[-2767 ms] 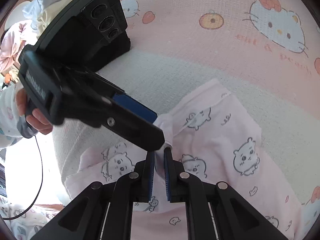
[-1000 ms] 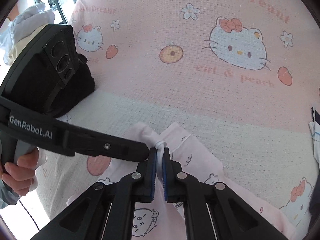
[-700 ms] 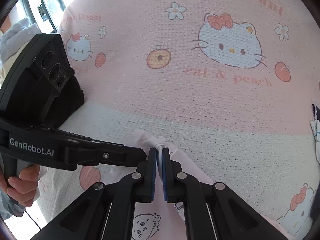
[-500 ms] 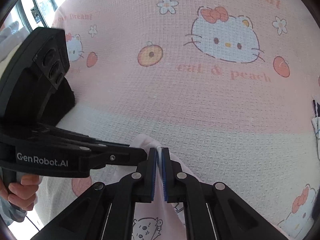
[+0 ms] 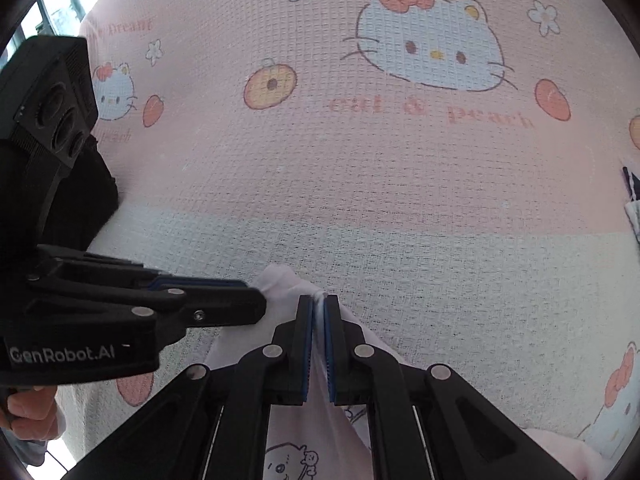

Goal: Fold clothes

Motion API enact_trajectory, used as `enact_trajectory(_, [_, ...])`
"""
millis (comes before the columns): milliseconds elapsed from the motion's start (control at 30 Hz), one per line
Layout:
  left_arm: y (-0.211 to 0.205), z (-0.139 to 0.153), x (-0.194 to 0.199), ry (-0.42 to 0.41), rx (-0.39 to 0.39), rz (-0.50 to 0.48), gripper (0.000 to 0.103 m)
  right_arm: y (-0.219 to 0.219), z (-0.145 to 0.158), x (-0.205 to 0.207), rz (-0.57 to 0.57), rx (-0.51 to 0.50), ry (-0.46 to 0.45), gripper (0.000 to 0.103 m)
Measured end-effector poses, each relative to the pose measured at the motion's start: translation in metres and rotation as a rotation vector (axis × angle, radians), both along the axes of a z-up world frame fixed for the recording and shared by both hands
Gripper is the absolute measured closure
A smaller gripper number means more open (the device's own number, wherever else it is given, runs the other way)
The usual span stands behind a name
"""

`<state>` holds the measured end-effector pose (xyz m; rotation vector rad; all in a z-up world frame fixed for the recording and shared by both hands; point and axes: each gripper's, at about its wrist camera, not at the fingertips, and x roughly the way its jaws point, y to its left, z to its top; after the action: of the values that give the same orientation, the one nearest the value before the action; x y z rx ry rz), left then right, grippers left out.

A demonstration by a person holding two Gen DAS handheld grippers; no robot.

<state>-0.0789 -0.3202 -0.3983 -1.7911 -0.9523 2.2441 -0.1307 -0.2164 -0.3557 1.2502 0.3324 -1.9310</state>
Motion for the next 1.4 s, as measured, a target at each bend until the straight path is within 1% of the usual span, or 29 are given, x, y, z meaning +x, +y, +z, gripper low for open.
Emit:
enact_trajectory(33, [-0.003,0.000,0.001,-0.014,0.030,0.014,0.096,0.004,0.003,0.000,-0.019,0.008,0.002,0.062])
enact_trajectory(67, [-0.005,0.000,0.003,-0.029,0.061,0.027,0.095,0.009,0.006,0.001,-0.035,0.005,-0.002,0.051])
enact_trajectory(100, [-0.008,0.000,0.004,-0.043,0.091,0.041,0.093,0.013,0.009,0.001,-0.043,-0.007,-0.005,0.045])
enact_trajectory(133, [-0.010,0.001,0.006,-0.058,0.115,0.054,0.088,0.017,0.012,0.001,-0.050,-0.022,-0.007,0.045])
enact_trajectory(200, [-0.013,0.006,0.012,-0.086,0.120,0.079,0.050,0.027,0.018,0.001,-0.080,-0.042,-0.007,0.043])
enact_trajectory(233, [-0.015,0.009,0.015,-0.093,0.122,0.091,0.043,0.033,0.019,0.002,-0.089,-0.063,-0.013,0.041])
enact_trajectory(267, [-0.016,0.013,0.019,-0.079,0.124,0.101,0.038,0.040,0.022,0.002,-0.104,-0.076,-0.013,0.040])
enact_trajectory(333, [-0.021,0.018,0.026,-0.076,0.151,0.117,0.038,0.054,0.027,0.003,-0.134,-0.095,-0.001,0.036])
enact_trajectory(400, [-0.024,0.019,0.033,-0.093,0.188,0.140,0.038,0.066,0.032,0.006,-0.155,-0.077,0.031,0.035])
enact_trajectory(433, [-0.025,0.020,0.035,-0.091,0.186,0.146,0.038,0.072,0.034,0.007,-0.165,-0.065,0.047,0.035])
enact_trajectory(567, [-0.017,0.026,0.041,-0.098,0.114,0.123,0.038,0.090,0.035,0.015,-0.179,-0.002,0.098,0.035])
enact_trajectory(667, [-0.010,0.026,0.048,-0.109,0.107,0.106,0.038,0.103,0.038,0.019,-0.181,0.036,0.118,0.035])
enact_trajectory(733, [-0.007,0.030,0.052,-0.107,0.087,0.093,0.038,0.107,0.037,0.021,-0.178,0.063,0.122,0.035])
enact_trajectory(867, [0.002,0.042,0.058,-0.097,0.028,0.054,0.038,0.122,0.034,0.025,-0.172,0.120,0.129,0.035])
enact_trajectory(967, [0.007,0.055,0.061,-0.072,0.000,0.020,0.038,0.140,0.032,0.027,-0.206,0.185,0.155,0.035])
enact_trajectory(1000, [0.011,0.061,0.058,-0.060,-0.017,0.012,0.038,0.146,0.032,0.026,-0.222,0.195,0.158,0.035])
enact_trajectory(1100, [0.027,0.076,0.055,-0.024,-0.094,-0.013,0.038,0.167,0.033,0.023,-0.257,0.186,0.116,0.035])
enact_trajectory(1233, [0.064,0.088,0.048,0.013,-0.207,-0.077,0.038,0.198,0.040,0.022,-0.277,0.121,0.040,0.035])
enact_trajectory(1333, [0.092,0.093,0.044,0.042,-0.281,-0.121,0.038,0.213,0.050,0.024,-0.269,0.108,0.035,0.035])
enact_trajectory(1400, [0.110,0.093,0.041,0.046,-0.312,-0.155,0.038,0.221,0.055,0.026,-0.268,0.134,0.044,0.035])
